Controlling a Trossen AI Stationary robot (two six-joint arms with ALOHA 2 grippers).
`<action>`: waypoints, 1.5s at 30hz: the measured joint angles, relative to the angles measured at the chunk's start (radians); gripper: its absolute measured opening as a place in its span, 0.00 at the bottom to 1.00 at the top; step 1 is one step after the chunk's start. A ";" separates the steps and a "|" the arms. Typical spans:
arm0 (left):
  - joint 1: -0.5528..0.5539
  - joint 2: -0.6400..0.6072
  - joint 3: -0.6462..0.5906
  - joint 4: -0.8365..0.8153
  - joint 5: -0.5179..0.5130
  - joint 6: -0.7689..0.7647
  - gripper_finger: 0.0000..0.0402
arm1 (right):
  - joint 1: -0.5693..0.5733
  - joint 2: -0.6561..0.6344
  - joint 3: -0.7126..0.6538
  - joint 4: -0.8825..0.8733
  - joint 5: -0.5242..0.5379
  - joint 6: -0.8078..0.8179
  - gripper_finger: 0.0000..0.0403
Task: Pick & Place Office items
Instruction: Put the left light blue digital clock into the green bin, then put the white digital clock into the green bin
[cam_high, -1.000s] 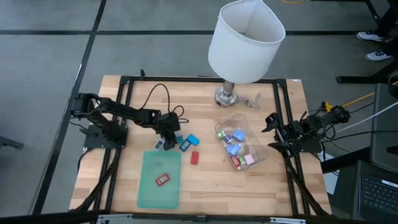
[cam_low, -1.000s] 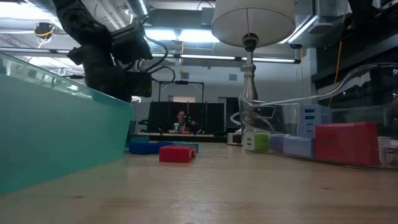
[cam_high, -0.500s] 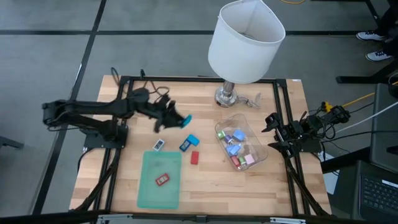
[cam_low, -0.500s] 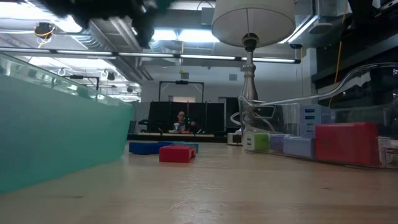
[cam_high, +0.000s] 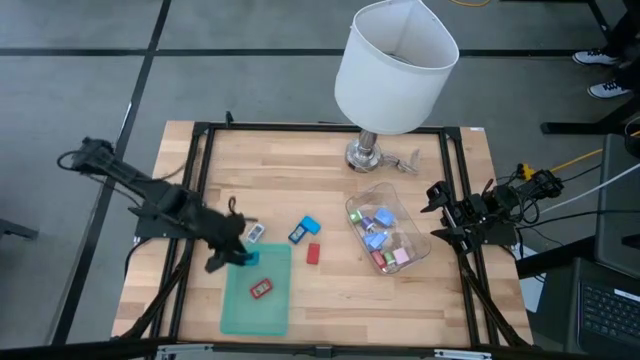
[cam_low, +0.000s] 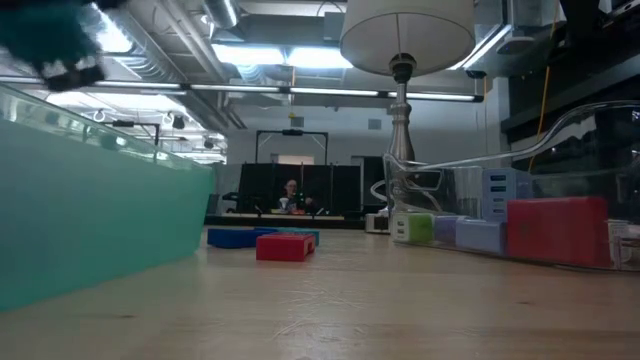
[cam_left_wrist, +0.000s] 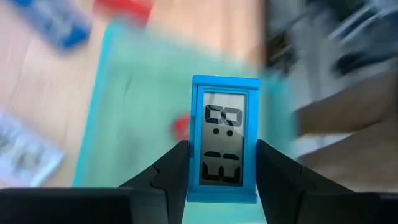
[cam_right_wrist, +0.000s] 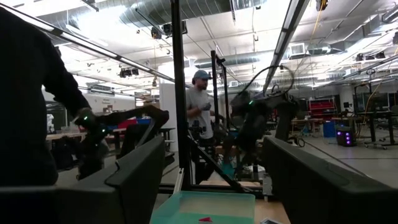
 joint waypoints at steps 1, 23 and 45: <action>-0.026 0.022 0.000 -0.038 -0.023 -0.023 0.36 | 0.000 0.000 0.000 0.000 0.000 0.000 0.69; -0.054 0.456 -0.001 0.111 -0.053 -0.036 0.47 | 0.000 0.000 0.000 0.000 0.000 0.000 0.69; 0.058 0.141 0.000 0.278 -0.288 -0.187 0.59 | 0.000 0.000 0.000 0.000 0.000 0.000 0.69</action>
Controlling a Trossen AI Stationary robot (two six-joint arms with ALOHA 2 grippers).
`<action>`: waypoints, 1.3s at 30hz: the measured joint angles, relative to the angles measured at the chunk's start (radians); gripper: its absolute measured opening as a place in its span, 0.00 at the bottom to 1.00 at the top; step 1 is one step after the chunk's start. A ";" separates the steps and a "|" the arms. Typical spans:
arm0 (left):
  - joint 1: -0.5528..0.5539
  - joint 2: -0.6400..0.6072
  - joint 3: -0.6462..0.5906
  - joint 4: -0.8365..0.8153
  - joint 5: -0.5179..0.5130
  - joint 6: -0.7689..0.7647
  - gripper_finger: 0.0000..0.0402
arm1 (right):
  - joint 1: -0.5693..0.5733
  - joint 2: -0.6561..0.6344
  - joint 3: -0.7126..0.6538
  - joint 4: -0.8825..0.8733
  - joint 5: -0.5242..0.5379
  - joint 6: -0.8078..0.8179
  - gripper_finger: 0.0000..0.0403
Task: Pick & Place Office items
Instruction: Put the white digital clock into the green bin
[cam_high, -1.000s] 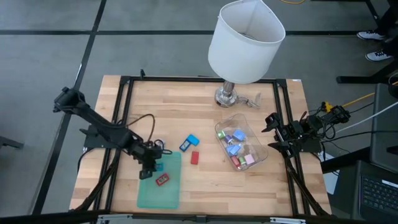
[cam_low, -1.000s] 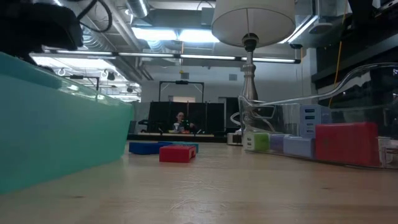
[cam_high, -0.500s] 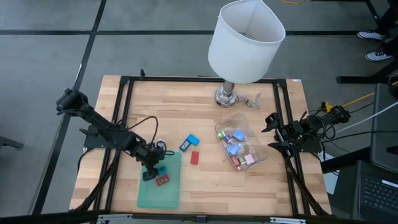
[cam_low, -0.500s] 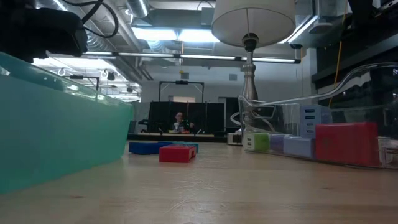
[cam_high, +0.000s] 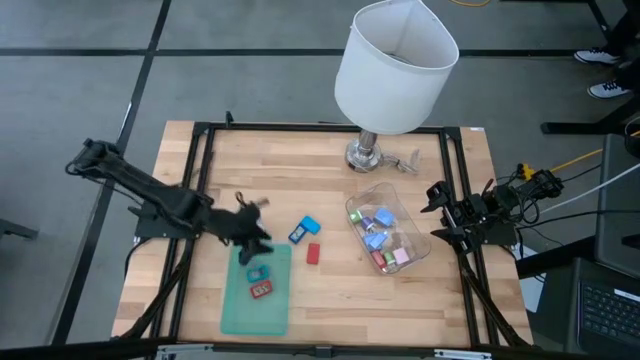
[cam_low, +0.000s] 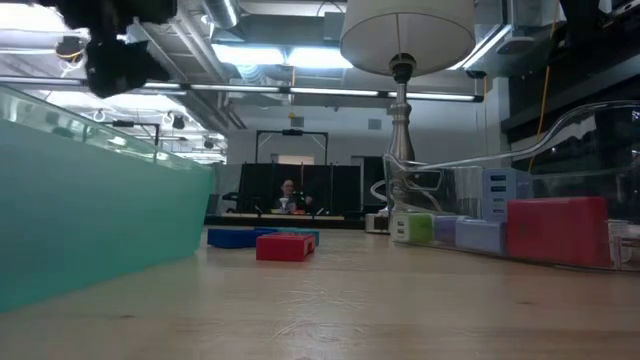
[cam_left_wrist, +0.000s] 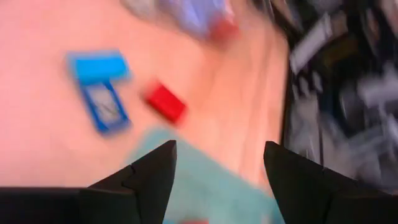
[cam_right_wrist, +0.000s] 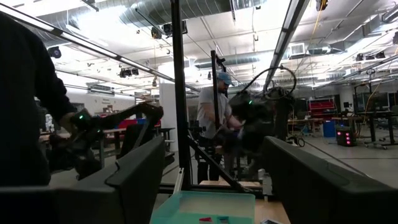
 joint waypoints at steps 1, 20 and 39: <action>0.014 -0.029 0.000 -0.021 -0.043 -0.023 0.58 | 0.000 0.000 0.000 0.000 0.000 0.000 0.69; 0.205 0.085 0.000 -0.594 0.029 -0.284 0.69 | 0.000 0.000 0.000 0.000 0.000 0.000 0.69; 0.222 0.440 0.005 -0.383 0.173 -0.171 0.69 | 0.000 0.000 0.000 0.000 0.000 0.000 0.69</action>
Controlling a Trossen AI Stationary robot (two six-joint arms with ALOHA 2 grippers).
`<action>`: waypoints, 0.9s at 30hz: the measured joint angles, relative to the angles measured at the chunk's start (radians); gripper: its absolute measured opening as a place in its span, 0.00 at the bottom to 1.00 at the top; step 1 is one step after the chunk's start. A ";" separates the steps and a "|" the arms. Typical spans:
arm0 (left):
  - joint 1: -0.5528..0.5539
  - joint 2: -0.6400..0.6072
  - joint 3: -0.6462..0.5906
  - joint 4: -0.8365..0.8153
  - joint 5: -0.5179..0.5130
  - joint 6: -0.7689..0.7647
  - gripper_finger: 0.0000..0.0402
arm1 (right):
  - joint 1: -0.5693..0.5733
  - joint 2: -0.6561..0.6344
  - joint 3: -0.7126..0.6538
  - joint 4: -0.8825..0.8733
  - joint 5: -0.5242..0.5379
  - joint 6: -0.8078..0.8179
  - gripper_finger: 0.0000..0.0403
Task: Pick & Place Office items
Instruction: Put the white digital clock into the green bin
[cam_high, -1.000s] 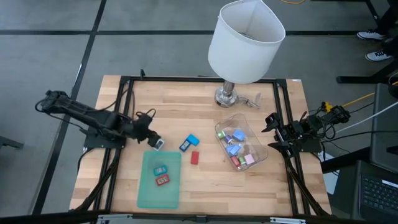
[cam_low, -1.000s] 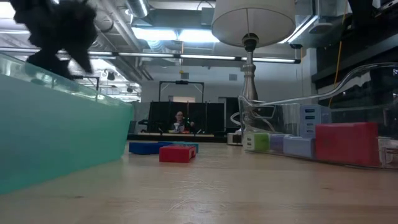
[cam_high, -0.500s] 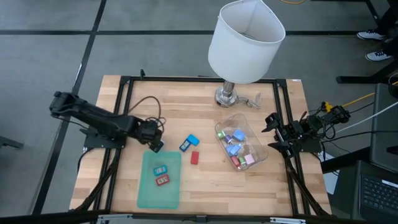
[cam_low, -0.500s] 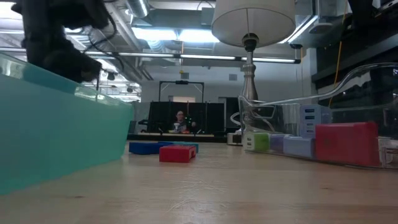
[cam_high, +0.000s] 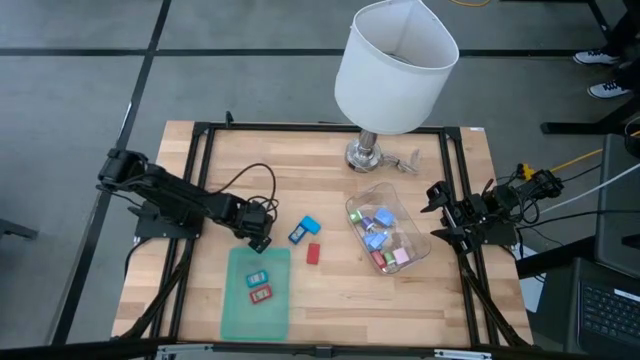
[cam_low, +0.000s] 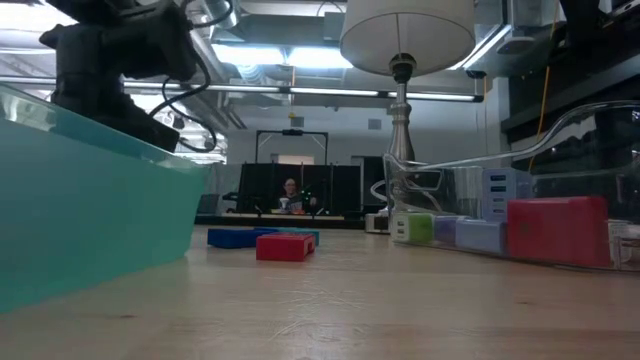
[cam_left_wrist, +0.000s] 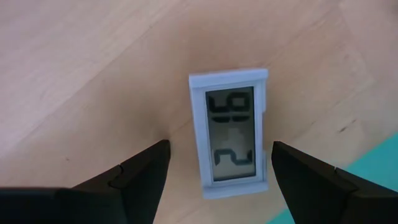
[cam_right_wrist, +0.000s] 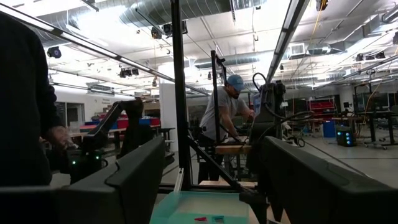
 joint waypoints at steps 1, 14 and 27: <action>0.000 0.007 0.000 0.000 -0.003 -0.001 0.69 | 0.000 0.000 0.000 0.000 0.000 0.000 0.69; 0.027 0.046 0.002 -0.025 -0.012 0.028 0.50 | 0.000 0.000 0.000 0.000 0.000 0.000 0.69; 0.140 -0.196 -0.011 0.104 -0.115 0.075 0.37 | 0.000 0.000 0.000 0.000 0.000 0.000 0.69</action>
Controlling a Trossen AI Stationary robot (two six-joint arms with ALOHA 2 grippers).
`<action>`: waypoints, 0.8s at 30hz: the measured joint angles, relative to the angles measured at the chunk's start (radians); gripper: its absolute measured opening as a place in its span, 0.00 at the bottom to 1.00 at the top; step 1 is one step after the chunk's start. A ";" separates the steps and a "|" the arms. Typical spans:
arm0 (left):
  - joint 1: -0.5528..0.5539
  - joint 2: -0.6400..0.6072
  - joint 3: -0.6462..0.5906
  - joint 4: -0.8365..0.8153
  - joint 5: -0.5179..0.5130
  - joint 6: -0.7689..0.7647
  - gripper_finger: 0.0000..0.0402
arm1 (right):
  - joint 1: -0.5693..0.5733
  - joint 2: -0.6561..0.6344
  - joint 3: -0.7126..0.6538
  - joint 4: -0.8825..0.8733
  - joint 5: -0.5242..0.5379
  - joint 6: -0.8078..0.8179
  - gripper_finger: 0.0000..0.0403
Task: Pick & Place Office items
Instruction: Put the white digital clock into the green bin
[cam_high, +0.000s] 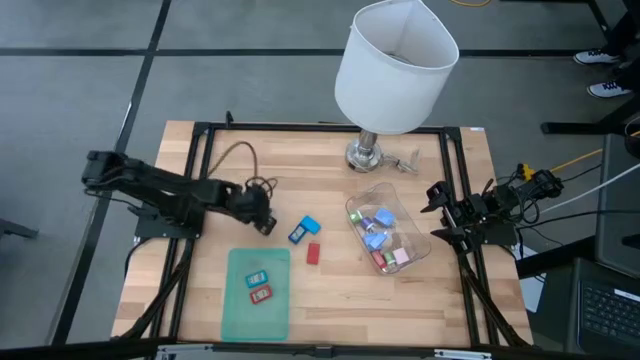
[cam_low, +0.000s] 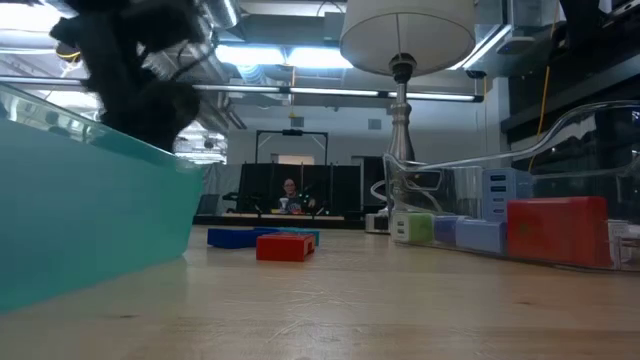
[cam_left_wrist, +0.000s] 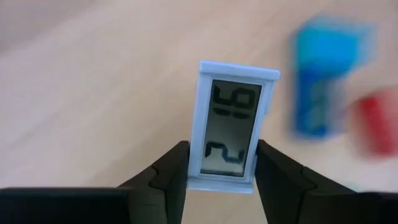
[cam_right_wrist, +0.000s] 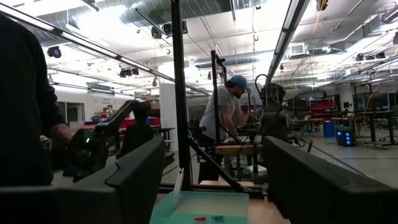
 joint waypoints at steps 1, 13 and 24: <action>0.017 -0.032 0.000 0.043 -0.006 0.004 0.37 | 0.000 0.000 0.000 0.000 0.000 0.000 0.69; 0.004 -0.335 0.006 0.676 0.438 0.304 0.37 | 0.000 0.000 0.000 0.000 0.000 0.000 0.69; -0.375 -0.157 0.005 0.190 0.706 0.237 0.37 | 0.000 0.000 0.000 0.000 0.000 0.000 0.69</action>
